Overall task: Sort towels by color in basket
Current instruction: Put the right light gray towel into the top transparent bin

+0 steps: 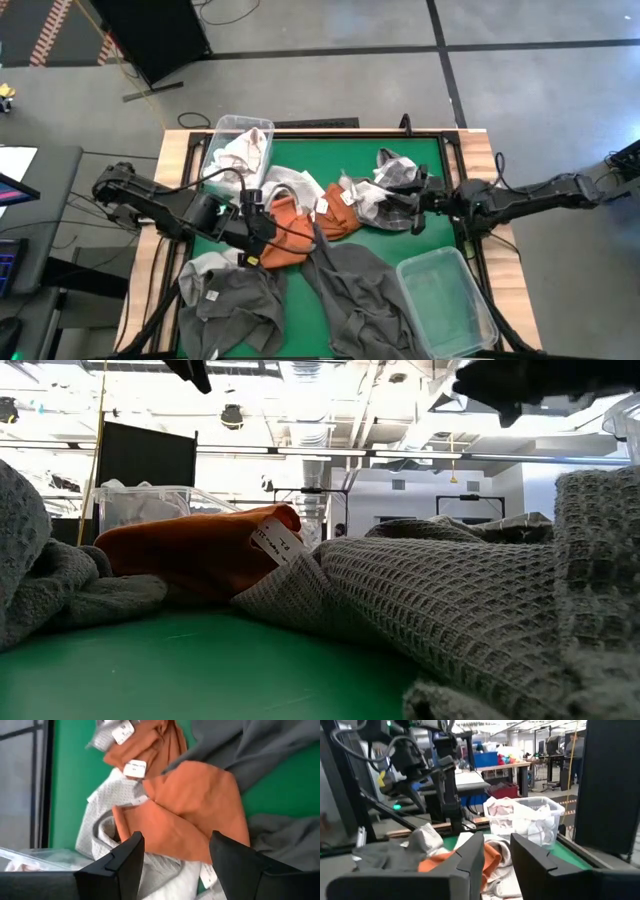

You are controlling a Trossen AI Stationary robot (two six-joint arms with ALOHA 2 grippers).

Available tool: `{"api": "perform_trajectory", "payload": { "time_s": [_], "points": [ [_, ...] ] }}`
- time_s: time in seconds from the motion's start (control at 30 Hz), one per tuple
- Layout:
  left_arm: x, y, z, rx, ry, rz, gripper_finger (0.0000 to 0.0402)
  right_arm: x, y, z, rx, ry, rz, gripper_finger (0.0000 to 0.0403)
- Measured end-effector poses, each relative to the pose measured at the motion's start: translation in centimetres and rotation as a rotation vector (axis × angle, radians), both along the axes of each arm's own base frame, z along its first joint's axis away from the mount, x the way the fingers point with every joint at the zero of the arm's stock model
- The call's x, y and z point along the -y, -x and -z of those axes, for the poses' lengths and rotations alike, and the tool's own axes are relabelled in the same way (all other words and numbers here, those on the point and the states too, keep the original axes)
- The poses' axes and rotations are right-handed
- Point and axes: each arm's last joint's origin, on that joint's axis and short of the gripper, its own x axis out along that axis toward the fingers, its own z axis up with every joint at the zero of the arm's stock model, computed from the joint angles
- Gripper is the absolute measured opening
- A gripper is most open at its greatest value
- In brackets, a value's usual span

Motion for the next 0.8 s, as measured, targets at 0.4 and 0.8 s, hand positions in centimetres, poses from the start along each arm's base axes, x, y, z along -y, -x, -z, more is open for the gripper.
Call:
{"api": "perform_trajectory", "payload": {
  "time_s": [0.4, 0.8],
  "points": [
    [-0.2, -3.2, 0.7, 0.204, -0.082, 0.087, 0.0212, -0.8, -2.3, -2.5, -0.537, 0.107, -0.014, 0.0250],
    [-4.8, -11.6, 6.3, 0.417, -0.131, 0.146, 0.0212, -0.5, 0.1, -1.3, -0.866, -0.007, 0.046, 0.0271]
  ]
}}
